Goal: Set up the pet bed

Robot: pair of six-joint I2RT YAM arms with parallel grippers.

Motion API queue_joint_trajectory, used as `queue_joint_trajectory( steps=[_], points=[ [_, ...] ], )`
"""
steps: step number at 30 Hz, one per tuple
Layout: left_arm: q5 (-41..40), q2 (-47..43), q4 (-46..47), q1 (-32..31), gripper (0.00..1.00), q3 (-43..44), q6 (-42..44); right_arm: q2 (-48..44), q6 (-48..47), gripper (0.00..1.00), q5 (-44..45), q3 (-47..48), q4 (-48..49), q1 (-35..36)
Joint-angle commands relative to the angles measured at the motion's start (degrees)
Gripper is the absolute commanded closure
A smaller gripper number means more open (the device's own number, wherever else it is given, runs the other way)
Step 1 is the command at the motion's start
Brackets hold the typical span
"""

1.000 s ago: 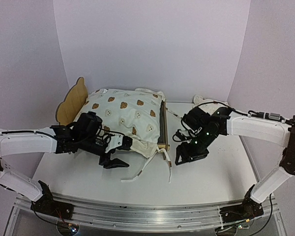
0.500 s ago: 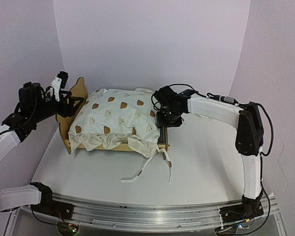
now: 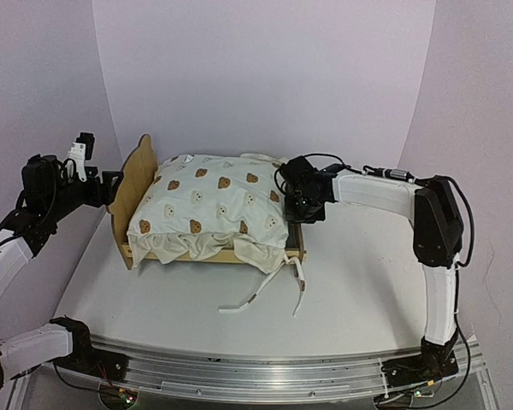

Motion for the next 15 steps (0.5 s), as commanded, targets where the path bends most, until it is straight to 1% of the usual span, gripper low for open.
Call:
queue_joint_trajectory(
  steps=[1, 5, 8, 9, 11, 13, 15],
  points=[
    [14.91, -0.34, 4.83, -0.01, 0.17, -0.37, 1.29, -8.68, 2.98, 0.84, 10.98, -10.01, -6.17, -3.84],
    [17.1, 1.29, 6.71, -1.27, 0.17, -1.38, 2.35, -15.33, 2.22, 0.84, 12.54, -17.86, -5.6, -5.78],
    [18.83, 1.68, 8.03, -2.71, 0.17, -1.83, 3.34, -19.43, -1.62, 0.82, 10.6, -21.86, -4.35, -7.61],
    [19.36, 1.9, 8.12, -3.06, 0.17, -1.96, 2.83, -20.16, -3.52, 0.8, 9.51, -22.54, -4.09, -8.21],
    [19.34, 2.67, 8.07, -3.14, 0.16, -2.16, 0.86, -21.39, -7.7, 0.72, 7.23, -22.31, -3.93, -8.79],
    [17.7, 3.04, 7.7, -3.17, 0.16, -2.28, -1.86, -22.55, -12.23, 0.61, 6.35, -20.29, -4.96, -8.87],
    [15.9, 2.83, 7.26, -3.11, 0.15, -2.37, -5.33, -24.74, -14.77, 0.46, 7.04, -17.89, -7.01, -8.95]
  ],
)
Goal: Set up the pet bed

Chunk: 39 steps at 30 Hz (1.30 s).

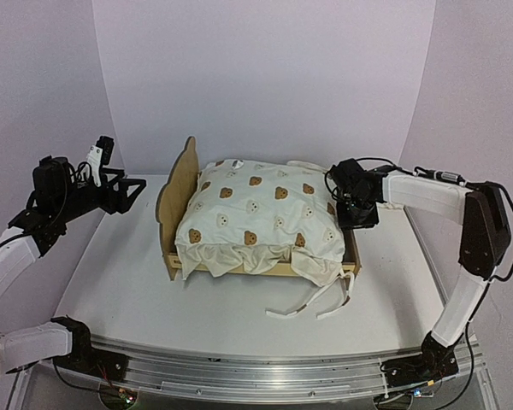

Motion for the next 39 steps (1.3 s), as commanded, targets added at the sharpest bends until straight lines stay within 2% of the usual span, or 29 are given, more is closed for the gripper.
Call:
queue_joint_trajectory(
  steps=[1, 3, 5, 8, 10, 14, 17, 21, 24, 27, 33, 36, 38, 39],
  points=[
    [-2.39, -0.4, 1.47, 0.01, 0.15, -0.26, -7.73, -6.78, -9.18, 0.42, 2.33, 5.7, -4.8, 0.56],
    [-6.27, -1.15, -0.36, 0.02, 0.15, -0.71, -13.44, -9.05, -9.6, 0.36, 6.89, 8.46, -7.23, 0.56],
    [-9.22, -2.43, -2.77, -0.02, 0.16, -2.0, -19.57, -12.04, -9.2, 0.35, 8.69, 10.65, -8.16, 0.56],
    [-11.36, -4.41, -6.09, 0.02, 0.16, -5.0, -29.01, -12.59, -7.74, 0.38, 4.0, 14.73, -7.71, 1.6],
    [-11.35, -4.8, -7.4, -0.01, 0.17, -7.67, -33.47, -9.3, -9.81, 0.39, -1.12, 18.39, -6.82, 6.01],
    [-10.73, -4.86, -9.62, 0.09, 0.17, -11.2, -39.41, 2.64, -15.61, 0.35, -9.42, 29.74, -6.14, 19.68],
    [-10.14, -5.0, -9.05, 0.22, 0.17, -13.44, -40.64, 9.86, -14.54, 0.28, -20.44, 33.71, -0.67, 26.15],
    [-10.01, -4.89, -6.62, 0.46, 0.18, -15.64, -40.52, 17.36, -10.88, 0.28, -27.72, 35.61, 11.48, 31.61],
    [-9.49, -5.21, -5.34, 0.46, 0.19, -16.47, -39.55, 21.94, -8.59, 0.3, -27.98, 38.26, 15.43, 33.06],
    [-8.78, -5.69, -4.04, 0.49, 0.19, -17.35, -39.12, 23.97, -6.33, 0.32, -27.76, 36.46, 22.95, 33.58],
    [-8.61, -5.88, -3.0, 0.47, 0.2, -18.73, -39.26, 29.08, -8.85, 0.34, -18.66, 35.72, 25.91, 34.91],
    [-8.5, -5.86, -2.81, 0.48, 0.21, -18.83, -39.0, 32.36, -10.24, 0.39, -17.05, 37.6, 25.96, 34.87],
    [-8.34, -5.95, -2.61, 0.5, 0.21, -18.78, -38.43, 33.7, -10.79, 0.49, -17.91, 39.43, 25.96, 34.83],
    [-8.11, -6.02, -2.52, 0.48, 0.22, -18.71, -37.89, 33.86, -11.37, 0.59, -18.52, 40.03, 25.99, 34.82]
  ],
)
